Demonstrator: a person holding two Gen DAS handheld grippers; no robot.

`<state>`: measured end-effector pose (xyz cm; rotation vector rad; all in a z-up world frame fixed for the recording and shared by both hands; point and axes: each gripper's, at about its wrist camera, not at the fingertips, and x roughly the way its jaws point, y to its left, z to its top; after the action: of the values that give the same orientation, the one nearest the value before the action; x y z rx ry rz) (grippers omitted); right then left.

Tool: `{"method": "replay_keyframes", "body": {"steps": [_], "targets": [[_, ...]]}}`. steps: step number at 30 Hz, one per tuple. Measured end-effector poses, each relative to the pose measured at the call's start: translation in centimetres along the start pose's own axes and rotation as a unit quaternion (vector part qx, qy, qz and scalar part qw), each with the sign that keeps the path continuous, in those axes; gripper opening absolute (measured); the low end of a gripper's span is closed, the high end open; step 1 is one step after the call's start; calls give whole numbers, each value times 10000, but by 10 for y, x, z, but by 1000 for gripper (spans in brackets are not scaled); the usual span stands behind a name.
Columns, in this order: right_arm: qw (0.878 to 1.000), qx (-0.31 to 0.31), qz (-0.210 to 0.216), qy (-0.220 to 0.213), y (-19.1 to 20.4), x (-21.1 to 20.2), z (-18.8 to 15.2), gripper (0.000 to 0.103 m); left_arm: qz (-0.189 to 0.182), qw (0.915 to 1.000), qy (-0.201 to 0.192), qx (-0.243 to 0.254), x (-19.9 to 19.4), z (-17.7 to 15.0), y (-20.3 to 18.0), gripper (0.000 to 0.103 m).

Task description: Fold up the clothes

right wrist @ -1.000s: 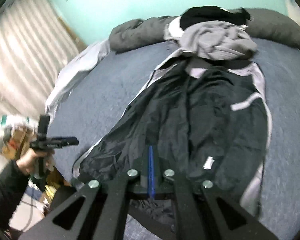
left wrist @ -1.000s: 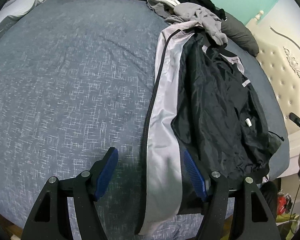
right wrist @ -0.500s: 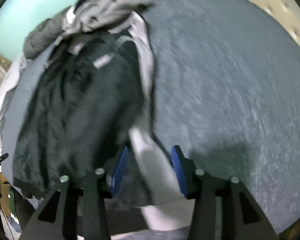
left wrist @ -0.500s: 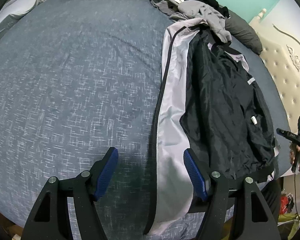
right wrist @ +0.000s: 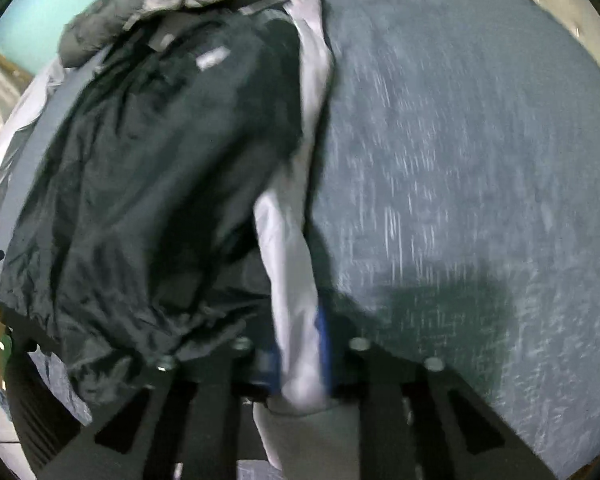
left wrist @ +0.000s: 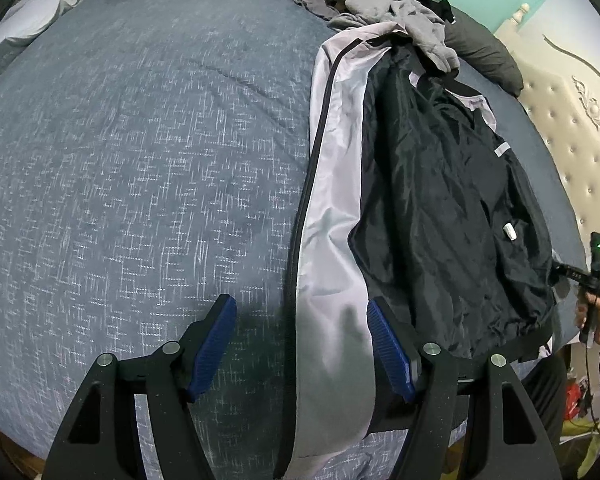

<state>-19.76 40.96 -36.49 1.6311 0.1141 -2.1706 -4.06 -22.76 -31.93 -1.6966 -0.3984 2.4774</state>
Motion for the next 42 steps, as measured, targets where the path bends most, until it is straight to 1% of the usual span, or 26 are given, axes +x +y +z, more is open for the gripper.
{"method": "replay_keyframes", "body": {"steps": [1, 4, 6, 9, 12, 14, 17, 19, 22, 23, 25, 27, 29, 30, 35, 38, 41, 42], "targets": [[9999, -47, -28, -125, 4, -8, 2, 9, -8, 10000, -9, -8, -1, 0, 0, 72], [9981, -63, 62, -605, 14, -43, 11, 7, -31, 10000, -36, -33, -3, -1, 0, 72], [9957, -103, 245, -887, 28, -67, 20, 6, -46, 10000, -54, -49, -4, -1, 0, 72], [9902, -410, 574, -1206, 67, -96, 35, 6, -69, 9999, -81, -73, -6, -2, 0, 72], [9823, -876, 1000, -1320, 118, -112, 48, 6, -88, 9999, -110, -85, -8, -4, 0, 72], [9767, -1172, 1305, -1239, 161, -109, 51, 6, -96, 9998, -132, -80, -11, -6, -2, 72], [9695, -1602, 1591, -950, 223, -87, 54, 6, -105, 9998, -164, -73, -15, -9, -3, 72], [9662, -1801, 1688, -743, 256, -67, 46, 6, -88, 9998, -169, -80, -17, -9, -2, 72], [9637, -1932, 1818, -289, 289, -31, 35, 6, -82, 9998, -182, -92, -18, -8, 0, 72], [9624, -1973, 1860, -137, 300, -19, 32, 7, -81, 9998, -183, -85, -18, -7, 0, 72], [9622, -2039, 1805, 64, 309, -2, 23, 11, -87, 9998, -177, -57, -18, -6, 0, 72], [9613, -2023, 1867, 96, 305, -3, 17, 21, -108, 9998, -166, -38, -17, -6, 0, 72], [9604, -2006, 1931, 124, 300, -4, 11, 46, -124, 9998, -157, -32, -16, -6, 1, 72], [9641, -1879, 1878, 30, 284, -10, 13, 48, -126, 9998, -143, -34, -15, -7, 3, 72], [9787, -1213, 1589, -466, 203, -41, 21, 50, -95, 9999, -53, -78, -9, -8, 7, 72], [9908, -605, 1160, -333, 140, -33, 21, 50, -84, 9999, -16, -72, -7, -8, 6, 72], [9969, -258, 713, -187, 98, -21, 13, 50, -71, 10000, 37, -31, -3, -8, 1, 72], [9978, -106, 651, -88, 88, -14, 9, 50, -67, 10000, 54, -25, -2, -7, 0, 72]]}}
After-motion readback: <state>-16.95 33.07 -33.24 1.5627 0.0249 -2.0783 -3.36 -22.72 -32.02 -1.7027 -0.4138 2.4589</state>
